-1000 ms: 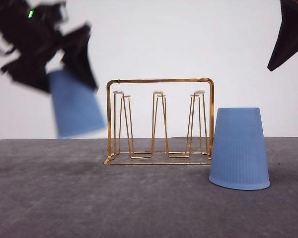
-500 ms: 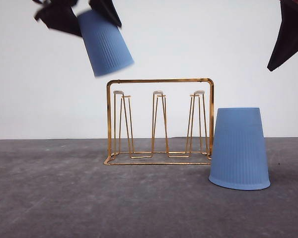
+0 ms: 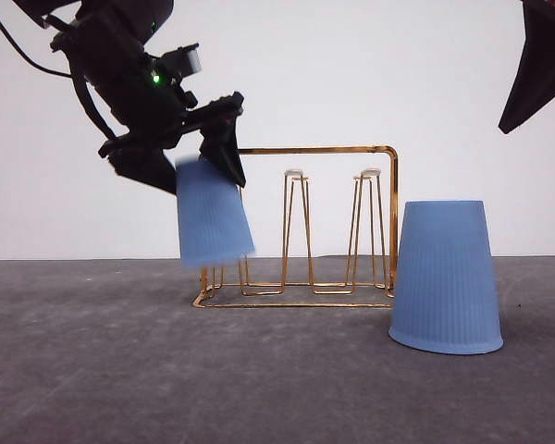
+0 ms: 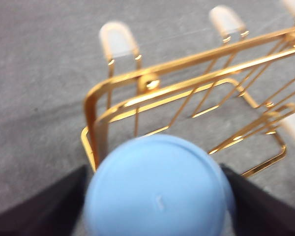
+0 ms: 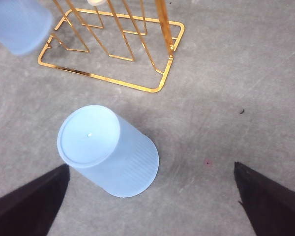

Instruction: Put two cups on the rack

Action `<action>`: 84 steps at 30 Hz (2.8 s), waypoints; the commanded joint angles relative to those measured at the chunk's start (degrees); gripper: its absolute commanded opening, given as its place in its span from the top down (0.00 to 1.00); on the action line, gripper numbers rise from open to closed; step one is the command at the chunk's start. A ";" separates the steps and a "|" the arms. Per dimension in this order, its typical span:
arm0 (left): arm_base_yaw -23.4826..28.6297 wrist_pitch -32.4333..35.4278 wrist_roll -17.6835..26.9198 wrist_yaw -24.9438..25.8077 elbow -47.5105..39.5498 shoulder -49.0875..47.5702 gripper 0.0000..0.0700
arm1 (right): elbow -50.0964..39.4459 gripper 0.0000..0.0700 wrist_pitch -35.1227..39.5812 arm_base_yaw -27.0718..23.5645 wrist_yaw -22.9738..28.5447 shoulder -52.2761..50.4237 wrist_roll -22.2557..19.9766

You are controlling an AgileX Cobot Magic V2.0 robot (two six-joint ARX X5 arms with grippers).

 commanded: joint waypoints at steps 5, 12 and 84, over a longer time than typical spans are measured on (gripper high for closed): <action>-0.28 -0.11 0.79 -0.03 1.49 0.50 0.15 | 0.98 0.01 -0.44 0.26 -0.55 0.52 -0.99; -0.28 -2.91 0.52 1.52 1.51 -6.10 0.15 | 0.98 0.00 2.80 2.54 -3.32 0.78 -0.94; 3.85 -28.55 2.14 -1.60 -16.06 -33.81 0.15 | 29.29 0.25 17.03 12.85 5.84 42.90 -6.80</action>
